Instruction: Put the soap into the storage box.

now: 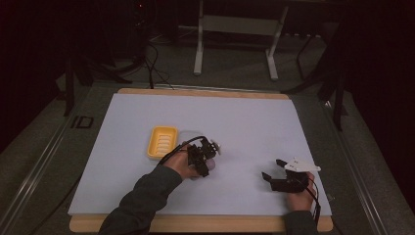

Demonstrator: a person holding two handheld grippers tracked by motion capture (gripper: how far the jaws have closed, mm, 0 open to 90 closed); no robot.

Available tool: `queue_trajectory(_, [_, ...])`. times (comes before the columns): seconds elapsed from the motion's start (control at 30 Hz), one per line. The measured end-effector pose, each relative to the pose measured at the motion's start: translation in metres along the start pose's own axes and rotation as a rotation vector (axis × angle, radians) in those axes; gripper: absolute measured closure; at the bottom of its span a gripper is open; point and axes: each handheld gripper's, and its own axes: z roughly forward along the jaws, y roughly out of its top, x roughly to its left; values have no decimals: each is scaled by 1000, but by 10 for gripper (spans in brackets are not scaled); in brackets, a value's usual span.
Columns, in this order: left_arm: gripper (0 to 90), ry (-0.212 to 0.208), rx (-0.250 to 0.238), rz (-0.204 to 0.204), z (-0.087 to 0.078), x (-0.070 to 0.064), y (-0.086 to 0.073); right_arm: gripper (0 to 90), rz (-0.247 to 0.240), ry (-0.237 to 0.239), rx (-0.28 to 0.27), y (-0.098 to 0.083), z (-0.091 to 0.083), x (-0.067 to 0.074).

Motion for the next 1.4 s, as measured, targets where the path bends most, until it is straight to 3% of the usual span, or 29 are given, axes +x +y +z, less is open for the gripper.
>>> queue_trajectory(0.73, [500, 12, -21, -28, -15, 12, -8, 192, 0, -1, -1, 0, 0, 0])
queue_trajectory(1.4, [500, 20, -21, -25, -27, 21, -12, 192, 0, -2, -3, 0, 0, 0])
